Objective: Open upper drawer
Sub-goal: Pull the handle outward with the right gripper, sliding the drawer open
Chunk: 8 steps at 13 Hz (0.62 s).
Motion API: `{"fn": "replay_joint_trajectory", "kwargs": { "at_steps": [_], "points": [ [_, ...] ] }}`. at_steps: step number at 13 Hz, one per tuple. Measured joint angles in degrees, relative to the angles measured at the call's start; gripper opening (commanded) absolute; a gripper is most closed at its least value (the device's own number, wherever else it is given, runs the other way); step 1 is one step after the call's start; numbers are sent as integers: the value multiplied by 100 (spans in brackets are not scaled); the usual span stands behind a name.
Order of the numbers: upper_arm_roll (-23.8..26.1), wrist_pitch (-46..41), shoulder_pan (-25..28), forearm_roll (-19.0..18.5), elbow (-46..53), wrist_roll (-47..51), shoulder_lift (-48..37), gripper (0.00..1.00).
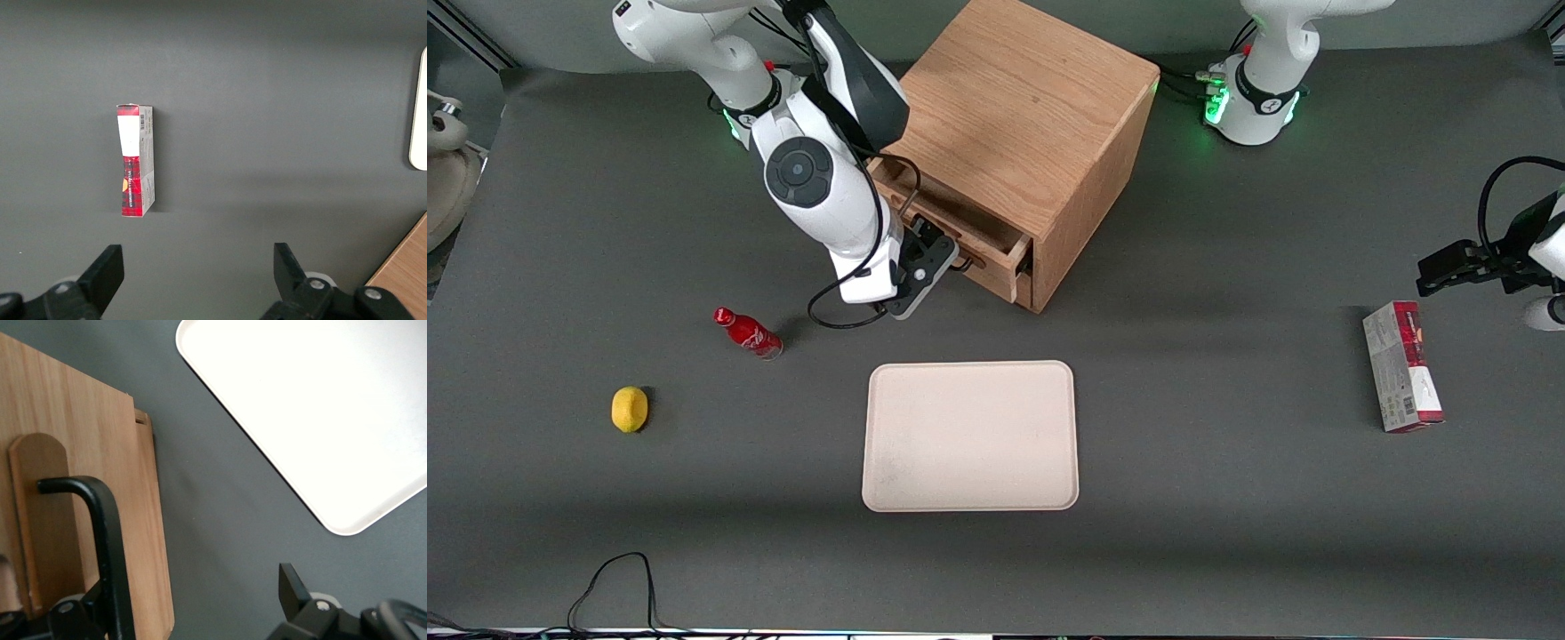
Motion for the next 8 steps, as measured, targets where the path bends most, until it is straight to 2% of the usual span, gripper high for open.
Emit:
{"fn": "replay_joint_trajectory", "kwargs": {
  "at_steps": [6,8],
  "points": [
    [-30,-15,-339,-18,72,-295,73,100],
    [-32,-34,-389,-138,111,-296,95,100]
  ]
}}
